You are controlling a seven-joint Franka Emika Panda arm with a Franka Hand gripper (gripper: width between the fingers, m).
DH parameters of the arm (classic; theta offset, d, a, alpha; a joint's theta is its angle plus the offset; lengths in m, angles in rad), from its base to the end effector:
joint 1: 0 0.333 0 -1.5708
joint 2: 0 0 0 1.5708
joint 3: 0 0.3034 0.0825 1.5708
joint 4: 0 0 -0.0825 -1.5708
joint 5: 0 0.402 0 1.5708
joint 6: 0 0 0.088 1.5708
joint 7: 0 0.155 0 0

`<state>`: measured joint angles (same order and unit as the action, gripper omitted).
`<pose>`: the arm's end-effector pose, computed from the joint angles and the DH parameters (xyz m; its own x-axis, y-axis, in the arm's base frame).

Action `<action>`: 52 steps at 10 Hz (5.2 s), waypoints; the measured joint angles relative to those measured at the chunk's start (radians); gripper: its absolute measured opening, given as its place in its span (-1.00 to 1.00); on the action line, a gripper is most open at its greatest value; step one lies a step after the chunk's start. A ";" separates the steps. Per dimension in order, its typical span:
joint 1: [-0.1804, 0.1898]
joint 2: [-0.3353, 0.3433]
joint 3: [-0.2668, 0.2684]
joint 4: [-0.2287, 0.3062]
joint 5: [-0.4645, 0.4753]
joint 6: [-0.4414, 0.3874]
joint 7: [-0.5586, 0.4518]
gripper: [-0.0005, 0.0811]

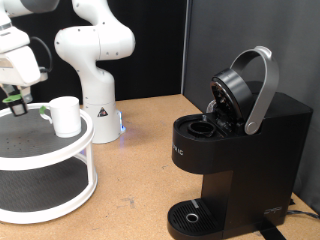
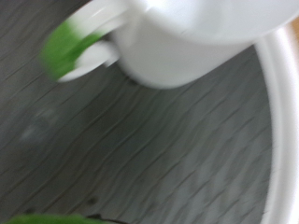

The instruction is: Make a cup of coffee with the keurig machine

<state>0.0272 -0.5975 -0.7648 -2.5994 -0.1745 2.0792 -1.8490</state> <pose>0.3122 -0.2532 0.3279 0.2481 0.9364 0.2483 0.9634 -0.2653 0.0381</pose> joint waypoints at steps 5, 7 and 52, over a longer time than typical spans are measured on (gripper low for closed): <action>0.117 -0.004 -0.014 0.124 0.277 -0.130 0.054 0.19; 0.137 0.019 0.014 0.151 0.321 -0.127 0.152 0.19; 0.429 0.437 0.297 0.297 0.949 0.089 0.592 0.19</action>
<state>0.4564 -0.1609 -0.4673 -2.3024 0.7741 2.1684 -1.2569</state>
